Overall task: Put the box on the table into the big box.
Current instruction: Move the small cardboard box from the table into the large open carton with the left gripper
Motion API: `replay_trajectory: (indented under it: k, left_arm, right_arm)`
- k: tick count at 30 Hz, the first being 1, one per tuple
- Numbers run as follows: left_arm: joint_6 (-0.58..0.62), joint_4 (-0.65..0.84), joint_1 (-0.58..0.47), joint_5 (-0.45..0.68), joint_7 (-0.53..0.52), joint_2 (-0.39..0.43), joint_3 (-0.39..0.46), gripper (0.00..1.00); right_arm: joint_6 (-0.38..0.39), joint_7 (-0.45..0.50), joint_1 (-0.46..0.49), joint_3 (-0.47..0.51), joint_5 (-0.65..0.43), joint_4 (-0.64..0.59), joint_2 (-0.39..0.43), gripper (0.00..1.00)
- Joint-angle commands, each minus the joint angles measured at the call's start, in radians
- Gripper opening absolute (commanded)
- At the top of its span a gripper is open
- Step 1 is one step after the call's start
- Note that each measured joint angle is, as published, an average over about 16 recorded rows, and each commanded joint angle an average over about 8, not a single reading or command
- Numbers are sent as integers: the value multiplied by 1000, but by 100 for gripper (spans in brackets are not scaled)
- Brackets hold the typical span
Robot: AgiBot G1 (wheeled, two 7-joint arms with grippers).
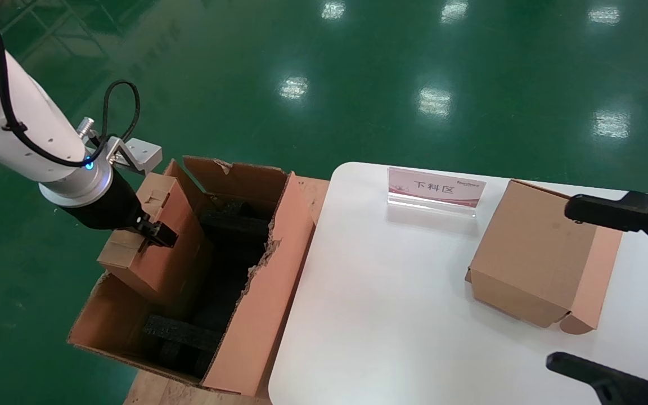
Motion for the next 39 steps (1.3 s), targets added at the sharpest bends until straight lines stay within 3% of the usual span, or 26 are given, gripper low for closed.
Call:
replay_trajectory:
  k: [1, 28, 29, 36, 37, 39]
  left_arm:
    - [-6, -1, 3, 1, 0, -4, 0, 0]
    - [-78, -16, 74, 10, -35, -63, 7, 0]
    - [-79, -16, 76, 11, -37, -64, 7, 6]
    - [-90, -16, 94, 21, -46, -67, 14, 93]
    - [-92, -16, 96, 23, -47, -67, 15, 100]
    - [-94, -16, 100, 25, -48, -67, 17, 100]
  right_arm:
    - [0, 0, 0, 0, 0, 0, 0, 100]
    - [0, 0, 0, 0, 0, 0, 0, 100]
    - [0, 0, 0, 0, 0, 0, 0, 100]
    - [0, 0, 0, 0, 0, 0, 0, 100]
    - [0, 0, 0, 0, 0, 0, 0, 100]
    - [0, 0, 0, 0, 0, 0, 0, 100]
